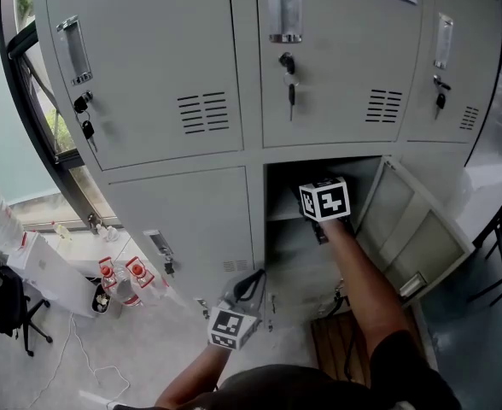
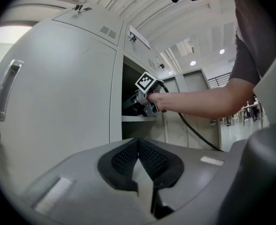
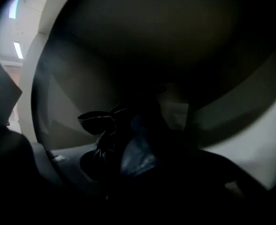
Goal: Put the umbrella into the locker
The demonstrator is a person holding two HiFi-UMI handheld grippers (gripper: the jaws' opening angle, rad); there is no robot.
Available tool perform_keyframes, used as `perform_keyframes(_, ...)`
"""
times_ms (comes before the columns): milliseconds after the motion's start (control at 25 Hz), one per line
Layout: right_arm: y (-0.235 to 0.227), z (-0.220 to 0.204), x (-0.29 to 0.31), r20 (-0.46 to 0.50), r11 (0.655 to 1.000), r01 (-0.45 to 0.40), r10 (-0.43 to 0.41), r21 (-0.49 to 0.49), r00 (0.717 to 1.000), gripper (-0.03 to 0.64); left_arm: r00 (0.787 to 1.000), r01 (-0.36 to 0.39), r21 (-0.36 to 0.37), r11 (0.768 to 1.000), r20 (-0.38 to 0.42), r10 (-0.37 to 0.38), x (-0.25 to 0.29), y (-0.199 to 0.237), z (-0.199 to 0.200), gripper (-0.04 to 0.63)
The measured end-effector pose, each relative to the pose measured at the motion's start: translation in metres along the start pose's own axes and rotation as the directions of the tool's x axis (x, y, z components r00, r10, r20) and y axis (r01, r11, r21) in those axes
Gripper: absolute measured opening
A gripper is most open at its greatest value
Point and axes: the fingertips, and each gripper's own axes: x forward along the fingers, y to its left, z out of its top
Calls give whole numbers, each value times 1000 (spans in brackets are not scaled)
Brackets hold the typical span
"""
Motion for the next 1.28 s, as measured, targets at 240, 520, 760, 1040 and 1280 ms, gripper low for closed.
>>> perform_keyframes(240, -9, -5, 18, -88, 1000, -11, 10, -7, 996, 239, 1000, -4, 1, 1000, 5, 4, 2, 3, 1, 5)
perform_keyframes(520, -6, -14, 28, -158, 999, -30, 26, -28, 987, 241, 1000, -2, -5, 1000, 16, 3, 6, 5, 0, 5)
perform_keyframes(760, -3, -22, 34, -218, 997, -47, 34, -56, 975, 247, 1000, 5, -22, 1000, 18, -5, 8, 1, -3, 5)
perform_keyframes(1040, 2, -23, 34, -245, 993, -39, 11, -107, 969, 264, 1000, 10, -34, 999, 25, -9, 4, -3, -4, 5)
perform_keyframes(1280, 6, -16, 30, -180, 992, -57, 36, -114, 983, 303, 1000, 10, -50, 999, 17, -9, -2, -3, -9, 5)
